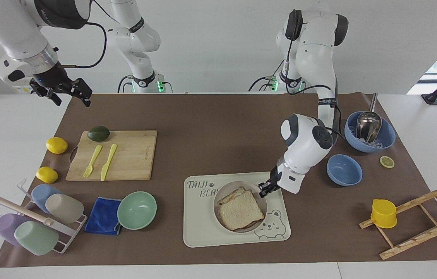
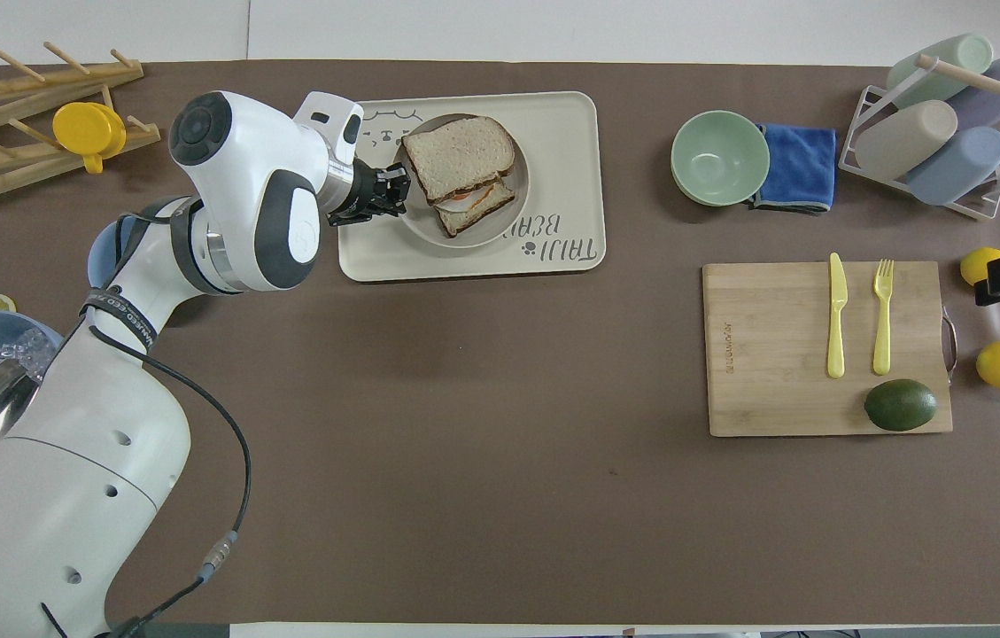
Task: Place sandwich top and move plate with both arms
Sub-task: 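Open the left gripper and lift it off the plate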
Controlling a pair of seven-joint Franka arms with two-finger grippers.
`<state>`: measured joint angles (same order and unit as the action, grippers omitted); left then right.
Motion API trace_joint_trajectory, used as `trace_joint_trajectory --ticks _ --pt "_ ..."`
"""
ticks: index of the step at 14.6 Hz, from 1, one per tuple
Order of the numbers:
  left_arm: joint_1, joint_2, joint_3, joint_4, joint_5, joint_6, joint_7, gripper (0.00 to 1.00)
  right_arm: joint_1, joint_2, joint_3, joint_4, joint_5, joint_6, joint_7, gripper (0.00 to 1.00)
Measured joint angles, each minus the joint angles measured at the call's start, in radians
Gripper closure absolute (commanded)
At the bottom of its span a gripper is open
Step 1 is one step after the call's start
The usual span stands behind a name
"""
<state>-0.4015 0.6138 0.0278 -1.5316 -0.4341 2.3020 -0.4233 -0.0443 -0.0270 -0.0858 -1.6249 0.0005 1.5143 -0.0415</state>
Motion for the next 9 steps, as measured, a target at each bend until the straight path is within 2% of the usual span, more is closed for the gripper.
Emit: trace_joint_trajectory --ticks 1,6,9 --pt "0.000 -0.002 0.000 -0.001 0.000 0.000 0.000 0.00 0.000 0.000 0.000 0.000 0.000 0.000 0.000 0.00" --pt "0.000 -0.016 0.014 -0.003 0.000 -0.025 0.000 0.00 0.001 0.000 0.000 0.000 0.000 0.000 0.000 0.00" --pt "0.017 -0.072 0.044 -0.001 0.000 -0.088 0.000 0.00 0.002 0.000 0.000 0.000 0.000 0.000 0.000 0.00"
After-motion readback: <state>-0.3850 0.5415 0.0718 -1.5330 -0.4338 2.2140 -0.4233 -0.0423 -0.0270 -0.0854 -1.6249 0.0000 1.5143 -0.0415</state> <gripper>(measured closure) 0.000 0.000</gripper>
